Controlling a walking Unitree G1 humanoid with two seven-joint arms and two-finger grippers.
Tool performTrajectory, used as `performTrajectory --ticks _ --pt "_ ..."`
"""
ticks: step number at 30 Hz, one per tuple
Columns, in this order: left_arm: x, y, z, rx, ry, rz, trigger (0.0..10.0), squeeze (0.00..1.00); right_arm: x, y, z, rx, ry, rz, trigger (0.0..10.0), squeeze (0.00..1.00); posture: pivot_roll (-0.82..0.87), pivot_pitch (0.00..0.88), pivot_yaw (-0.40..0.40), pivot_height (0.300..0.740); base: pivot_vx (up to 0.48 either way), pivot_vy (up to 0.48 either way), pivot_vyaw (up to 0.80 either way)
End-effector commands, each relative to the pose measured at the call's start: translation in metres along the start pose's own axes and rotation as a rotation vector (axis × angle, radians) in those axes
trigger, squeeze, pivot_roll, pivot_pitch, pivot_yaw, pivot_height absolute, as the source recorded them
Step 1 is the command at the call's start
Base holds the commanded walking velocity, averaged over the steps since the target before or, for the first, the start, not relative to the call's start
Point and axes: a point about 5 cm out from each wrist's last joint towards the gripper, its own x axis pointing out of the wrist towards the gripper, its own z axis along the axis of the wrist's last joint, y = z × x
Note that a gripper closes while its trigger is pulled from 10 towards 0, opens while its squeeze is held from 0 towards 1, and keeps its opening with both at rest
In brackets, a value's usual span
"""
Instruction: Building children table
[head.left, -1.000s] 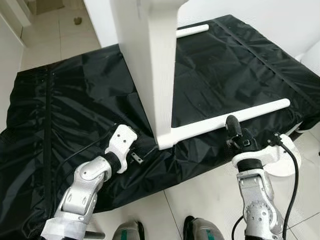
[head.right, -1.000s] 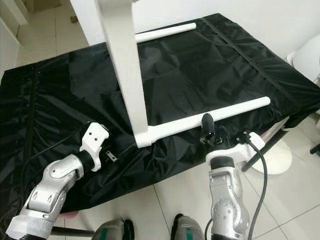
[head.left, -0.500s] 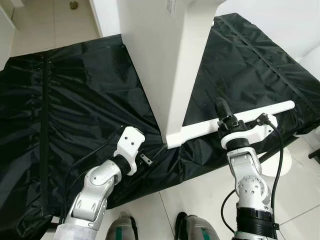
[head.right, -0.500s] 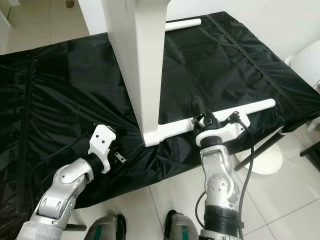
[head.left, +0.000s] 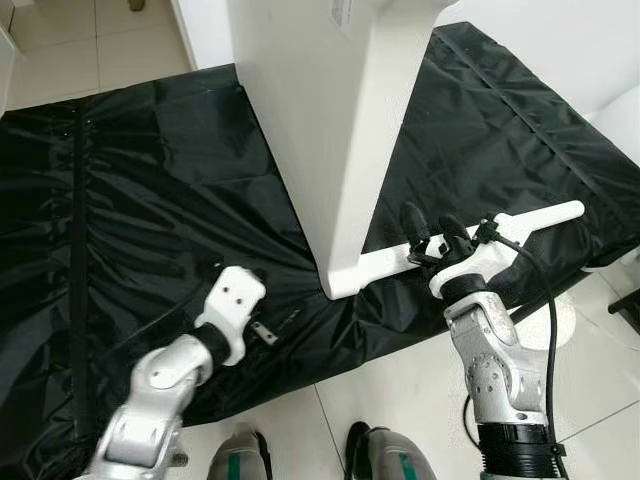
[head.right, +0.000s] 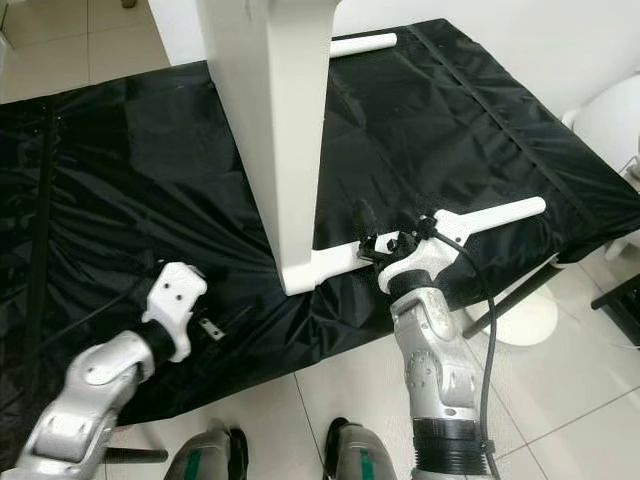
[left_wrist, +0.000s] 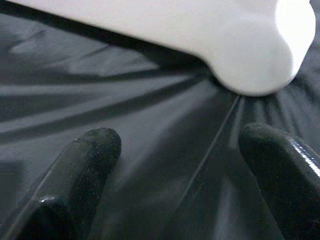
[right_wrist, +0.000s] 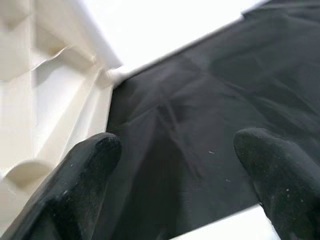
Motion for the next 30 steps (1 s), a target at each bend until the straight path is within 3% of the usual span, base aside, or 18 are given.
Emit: performTrajectory --ticks 1,2,3,4,6,7,9,10,16,20,30 --pt "-0.004 -0.006 0.0 0.003 0.014 -0.068 10.0 0.0 0.001 0.007 0.001 -0.029 -0.004 0.056 10.0 0.0 0.07 0.143 0.008 0.74 0.0 0.0 0.0" --pt "-0.004 -0.006 0.0 0.003 0.014 -0.068 10.0 0.0 0.001 0.007 0.001 -0.029 -0.004 0.056 10.0 0.0 0.07 0.143 0.008 0.74 0.0 0.0 0.0" --pt "-0.009 -0.012 0.0 0.028 0.029 -0.135 10.0 0.0 0.001 0.011 0.002 -0.054 0.01 0.117 10.0 0.0 0.08 0.136 0.001 0.74 0.0 0.0 0.0" --pt "-0.017 -0.024 -0.003 0.029 0.072 -0.228 10.0 0.0 -0.002 0.015 0.003 -0.114 0.054 0.246 10.0 0.55 0.09 0.117 -0.014 0.74 0.0 0.0 0.0" --pt "-0.019 -0.027 -0.005 0.022 0.089 -0.253 10.0 0.0 -0.004 0.016 0.003 -0.136 0.071 0.291 10.0 0.55 0.09 0.114 -0.017 0.74 0.0 0.0 0.0" --pt "-0.021 -0.03 -0.004 0.012 0.096 -0.276 10.0 0.0 -0.007 0.018 0.003 -0.165 0.096 0.349 10.0 0.08 0.09 0.109 -0.024 0.74 0.0 0.0 0.0" --pt "-0.023 -0.031 -0.003 0.007 0.098 -0.29 10.0 0.0 -0.009 0.019 0.002 -0.182 0.113 0.384 10.0 0.08 0.09 0.105 -0.027 0.74 0.0 0.0 0.0" --pt "-0.024 -0.033 -0.002 -0.001 0.103 -0.309 10.0 0.0 -0.011 0.02 0.001 -0.193 0.14 0.435 10.0 0.0 0.1 0.099 -0.033 0.74 0.0 0.0 0.0" --pt "-0.029 -0.034 0.006 -0.023 0.086 -0.344 10.0 0.0 -0.021 0.016 0.002 -0.265 0.24 0.622 10.0 0.0 0.1 0.072 -0.05 0.74 0.0 0.0 0.0" --pt "-0.029 -0.033 0.006 -0.003 0.1 -0.343 10.0 0.0 -0.018 0.01 0.005 -0.305 0.253 0.654 10.0 0.0 0.11 0.055 -0.057 0.74 0.0 0.0 0.0" --pt "-0.027 -0.031 0.012 -0.027 0.07 -0.306 10.0 0.0 -0.025 0.004 0.006 -0.3 0.293 0.702 10.0 0.0 0.11 0.037 -0.05 0.74 0.0 0.0 0.0"
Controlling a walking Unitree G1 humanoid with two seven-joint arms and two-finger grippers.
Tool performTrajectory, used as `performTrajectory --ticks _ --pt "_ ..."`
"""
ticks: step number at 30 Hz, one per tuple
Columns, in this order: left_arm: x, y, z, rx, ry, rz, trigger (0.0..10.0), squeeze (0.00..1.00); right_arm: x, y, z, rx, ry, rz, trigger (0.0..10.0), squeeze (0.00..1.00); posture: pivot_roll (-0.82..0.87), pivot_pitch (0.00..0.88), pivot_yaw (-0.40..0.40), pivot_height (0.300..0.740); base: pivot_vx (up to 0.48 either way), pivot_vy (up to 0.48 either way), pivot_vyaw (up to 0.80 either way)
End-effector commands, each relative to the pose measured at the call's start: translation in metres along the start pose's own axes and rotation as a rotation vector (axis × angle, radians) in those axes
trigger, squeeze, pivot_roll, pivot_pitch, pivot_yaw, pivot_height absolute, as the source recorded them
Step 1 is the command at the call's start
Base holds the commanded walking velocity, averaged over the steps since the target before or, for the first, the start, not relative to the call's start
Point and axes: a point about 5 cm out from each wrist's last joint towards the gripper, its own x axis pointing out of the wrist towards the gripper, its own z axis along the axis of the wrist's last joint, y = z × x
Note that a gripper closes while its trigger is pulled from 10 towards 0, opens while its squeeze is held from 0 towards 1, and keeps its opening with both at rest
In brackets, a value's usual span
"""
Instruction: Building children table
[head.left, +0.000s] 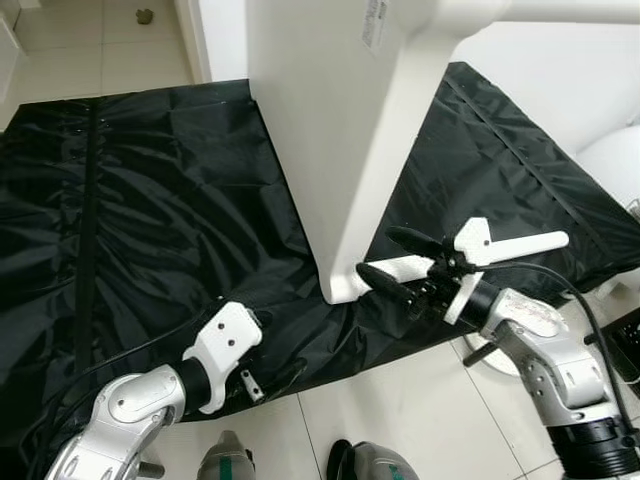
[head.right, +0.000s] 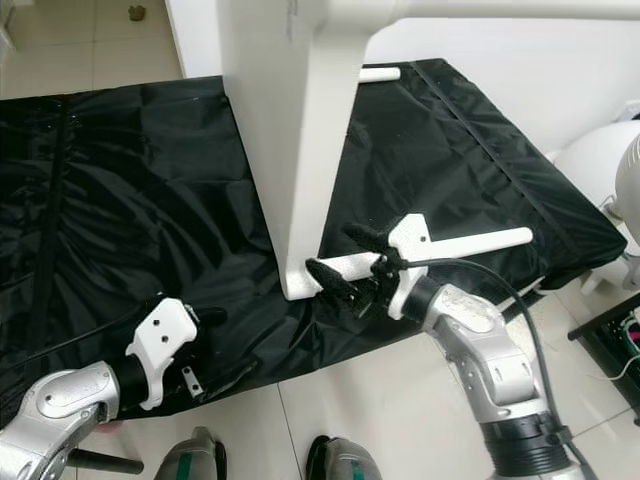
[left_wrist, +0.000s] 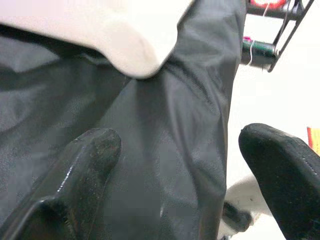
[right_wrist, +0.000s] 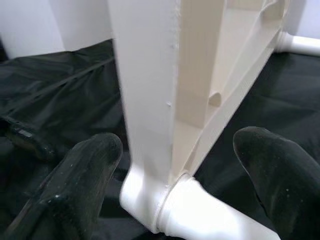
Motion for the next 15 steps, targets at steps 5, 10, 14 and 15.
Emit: performTrajectory --ticks 5,10,14,15 --pt "0.015 0.012 0.008 -0.063 -0.048 0.187 10.0 0.0 0.0 0.004 -0.003 0.021 -0.003 0.013 10.0 0.0 0.1 0.025 -0.039 0.74 0.0 0.0 0.0" --pt "0.037 0.011 0.011 -0.116 -0.043 0.318 10.0 0.0 0.002 0.007 -0.005 0.042 -0.024 -0.001 10.0 0.0 0.09 0.011 -0.035 0.74 0.0 0.0 0.0" --pt "0.046 0.01 0.017 -0.109 -0.059 0.365 10.0 0.0 0.001 0.006 -0.006 0.045 -0.035 -0.032 10.0 0.0 0.09 0.012 -0.037 0.74 0.0 0.0 0.0" --pt "0.046 0.01 0.017 -0.109 -0.059 0.365 10.0 0.0 0.001 0.006 -0.006 0.045 -0.035 -0.032 10.0 0.0 0.09 0.012 -0.037 0.74 0.0 0.0 0.0"
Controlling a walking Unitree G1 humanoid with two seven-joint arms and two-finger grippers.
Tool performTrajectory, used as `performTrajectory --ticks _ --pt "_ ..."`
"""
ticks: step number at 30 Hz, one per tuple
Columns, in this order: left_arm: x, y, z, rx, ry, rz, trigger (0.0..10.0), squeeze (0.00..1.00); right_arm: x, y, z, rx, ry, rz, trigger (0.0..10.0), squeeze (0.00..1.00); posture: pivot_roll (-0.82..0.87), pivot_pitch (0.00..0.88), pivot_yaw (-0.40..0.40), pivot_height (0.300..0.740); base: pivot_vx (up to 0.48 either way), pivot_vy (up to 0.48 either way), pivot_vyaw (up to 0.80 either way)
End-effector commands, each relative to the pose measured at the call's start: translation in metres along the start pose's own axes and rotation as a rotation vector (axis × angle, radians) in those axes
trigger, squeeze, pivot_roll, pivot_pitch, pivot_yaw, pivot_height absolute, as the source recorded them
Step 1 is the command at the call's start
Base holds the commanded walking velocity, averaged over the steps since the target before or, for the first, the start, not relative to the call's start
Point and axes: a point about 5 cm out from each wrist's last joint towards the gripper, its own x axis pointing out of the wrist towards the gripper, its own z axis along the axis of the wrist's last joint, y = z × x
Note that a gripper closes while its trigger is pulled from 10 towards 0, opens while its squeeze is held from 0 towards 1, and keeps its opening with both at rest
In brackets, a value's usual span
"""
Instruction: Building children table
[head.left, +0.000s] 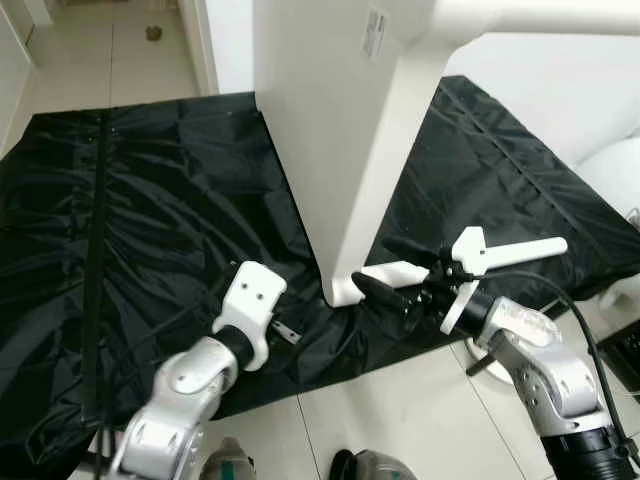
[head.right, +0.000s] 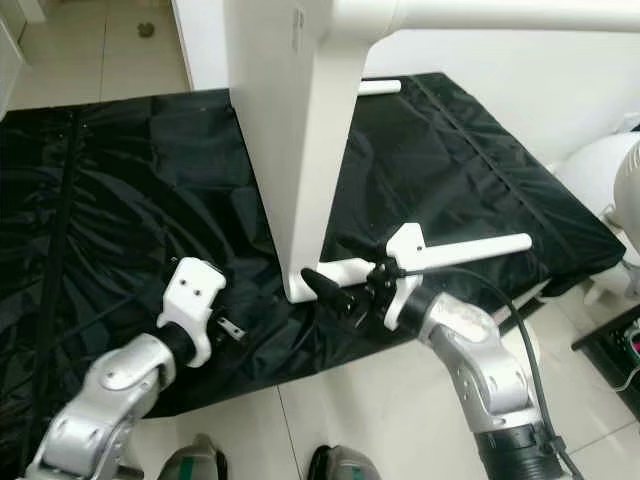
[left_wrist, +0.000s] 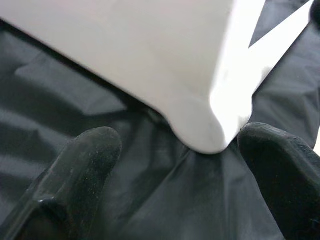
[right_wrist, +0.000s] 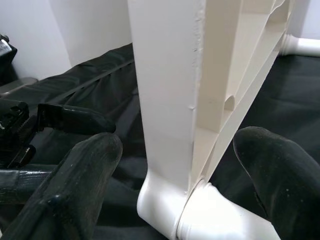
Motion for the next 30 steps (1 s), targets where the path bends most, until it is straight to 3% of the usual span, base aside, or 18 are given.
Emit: performTrajectory --ticks 1,7,10,15,19,23,30 --pt "0.004 0.005 0.002 0.06 0.013 0.087 10.0 0.0 -0.003 -0.01 0.003 -0.009 -0.038 -0.103 10.0 0.0 0.08 0.021 -0.041 0.74 0.0 0.0 0.0" --pt "0.001 0.015 0.008 0.089 -0.017 0.174 10.0 0.0 -0.011 -0.025 0.002 -0.006 -0.092 -0.31 10.0 0.0 0.08 0.047 -0.045 0.74 0.0 0.0 0.0" --pt "-0.007 0.026 0.0 0.105 -0.011 0.209 10.0 0.0 -0.019 -0.033 0.002 -0.019 -0.139 -0.471 10.0 0.0 0.08 0.062 -0.049 0.74 0.0 0.0 0.0" --pt "-0.016 0.041 -0.011 0.102 -0.003 0.289 10.0 0.0 -0.025 -0.04 -0.002 -0.063 -0.152 -0.635 10.0 0.0 0.08 0.074 -0.047 0.74 0.0 0.0 0.0" --pt "-0.024 0.052 -0.018 0.057 -0.018 0.362 10.0 0.0 -0.021 -0.032 -0.011 -0.052 -0.143 -0.632 10.0 0.0 0.08 0.084 -0.048 0.74 0.0 0.0 0.0" --pt "-0.026 0.054 -0.014 0.057 -0.051 0.376 10.0 0.0 -0.014 -0.024 -0.014 -0.064 -0.137 -0.585 10.0 0.0 0.09 0.092 -0.052 0.74 0.0 0.0 0.0" --pt "-0.028 0.053 -0.012 0.06 -0.066 0.37 10.0 0.0 -0.016 -0.025 -0.015 -0.07 -0.14 -0.601 10.0 0.0 0.09 0.092 -0.054 0.74 0.0 0.0 0.0"
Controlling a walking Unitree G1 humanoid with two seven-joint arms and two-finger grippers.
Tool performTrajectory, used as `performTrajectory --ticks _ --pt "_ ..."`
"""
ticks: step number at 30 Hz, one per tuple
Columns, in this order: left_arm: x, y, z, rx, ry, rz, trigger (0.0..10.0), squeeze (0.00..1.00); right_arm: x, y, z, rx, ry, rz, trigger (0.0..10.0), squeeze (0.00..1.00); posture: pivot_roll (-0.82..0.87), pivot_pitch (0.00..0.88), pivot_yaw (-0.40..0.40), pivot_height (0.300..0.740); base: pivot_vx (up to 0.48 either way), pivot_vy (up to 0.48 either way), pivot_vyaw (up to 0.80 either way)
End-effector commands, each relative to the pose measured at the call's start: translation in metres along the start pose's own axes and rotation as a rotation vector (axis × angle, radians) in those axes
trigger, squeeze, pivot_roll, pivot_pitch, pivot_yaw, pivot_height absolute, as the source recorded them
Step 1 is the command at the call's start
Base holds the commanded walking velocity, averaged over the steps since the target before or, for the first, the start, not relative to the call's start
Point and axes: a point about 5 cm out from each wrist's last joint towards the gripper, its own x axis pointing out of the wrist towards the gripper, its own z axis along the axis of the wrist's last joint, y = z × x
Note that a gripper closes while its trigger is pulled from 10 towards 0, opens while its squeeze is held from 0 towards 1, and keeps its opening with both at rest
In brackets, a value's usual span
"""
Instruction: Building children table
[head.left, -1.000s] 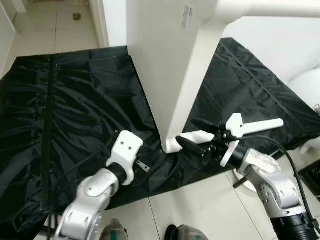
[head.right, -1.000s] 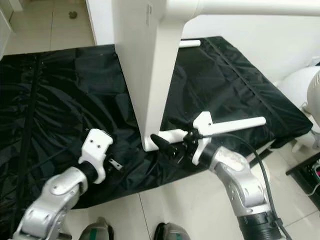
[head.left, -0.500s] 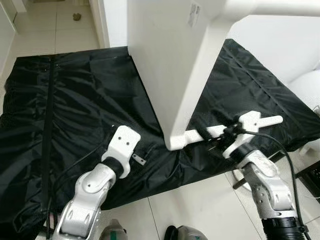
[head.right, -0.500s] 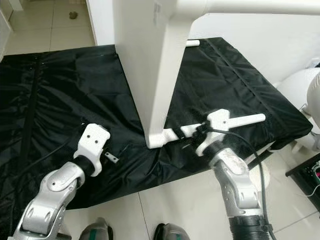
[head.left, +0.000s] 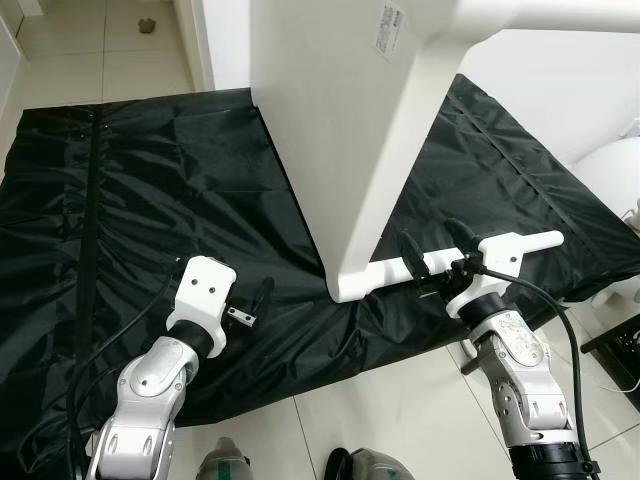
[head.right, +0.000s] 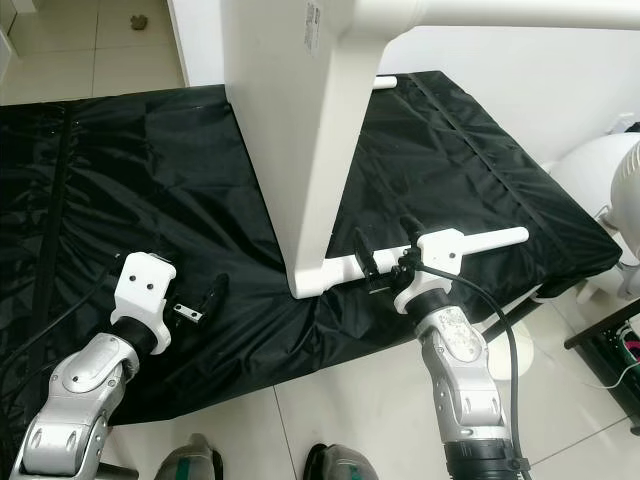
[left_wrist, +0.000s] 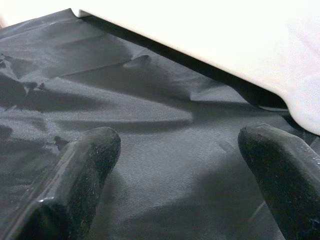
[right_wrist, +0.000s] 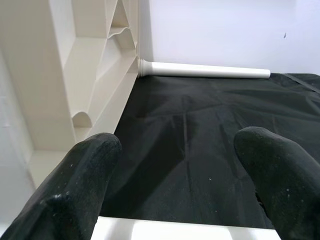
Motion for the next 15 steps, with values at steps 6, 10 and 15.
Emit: performTrajectory --ticks 6,10,15 --pt "-0.01 0.0077 -0.0056 0.028 -0.004 0.144 10.0 0.0 -0.0093 -0.0068 -0.0063 -0.026 0.004 -0.066 10.0 0.0 0.1 0.097 -0.055 0.74 0.0 0.0 0.0" --pt "-0.0111 0.01 -0.0072 0.026 -0.002 0.156 10.0 0.0 -0.0084 -0.0033 -0.0075 -0.024 0.0 -0.067 10.0 0.0 0.1 0.097 -0.052 0.74 0.0 -0.18 0.0" --pt "-0.0113 0.0136 -0.0061 0.029 -0.005 0.17 10.0 0.0 -0.0073 -0.0052 -0.0072 -0.025 -0.004 -0.067 10.0 0.0 0.11 0.097 -0.054 0.74 0.0 -0.145 0.0"
